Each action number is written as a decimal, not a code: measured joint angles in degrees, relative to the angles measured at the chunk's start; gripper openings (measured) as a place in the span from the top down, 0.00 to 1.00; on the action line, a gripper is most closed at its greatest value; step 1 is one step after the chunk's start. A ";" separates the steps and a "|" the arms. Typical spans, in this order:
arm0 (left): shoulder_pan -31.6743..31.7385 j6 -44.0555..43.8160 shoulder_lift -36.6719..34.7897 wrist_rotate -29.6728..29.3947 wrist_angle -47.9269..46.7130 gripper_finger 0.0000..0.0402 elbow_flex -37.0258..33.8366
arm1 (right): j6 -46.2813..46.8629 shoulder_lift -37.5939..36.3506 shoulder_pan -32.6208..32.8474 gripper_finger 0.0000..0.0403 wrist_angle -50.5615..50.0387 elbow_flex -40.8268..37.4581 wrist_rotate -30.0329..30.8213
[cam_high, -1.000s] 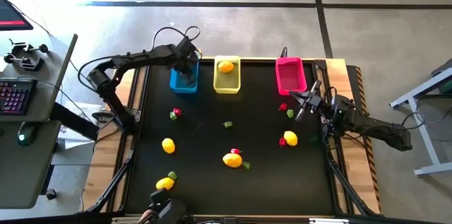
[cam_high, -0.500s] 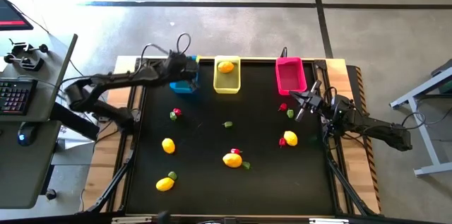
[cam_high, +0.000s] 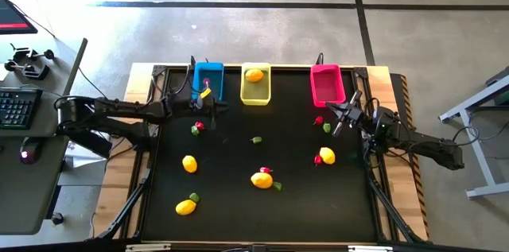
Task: Sort produce into baskets
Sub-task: Put the green bell pepper into the pink bin
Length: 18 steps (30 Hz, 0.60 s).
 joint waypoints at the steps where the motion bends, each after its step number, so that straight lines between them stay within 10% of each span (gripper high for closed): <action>1: -0.43 0.73 0.02 0.74 1.18 1.00 -0.81 | -0.77 0.00 -0.03 1.00 0.00 0.02 0.08; 18: -4.17 3.70 4.37 0.97 9.25 1.00 -3.44 | 5.15 0.00 0.00 1.00 2.76 0.02 -0.81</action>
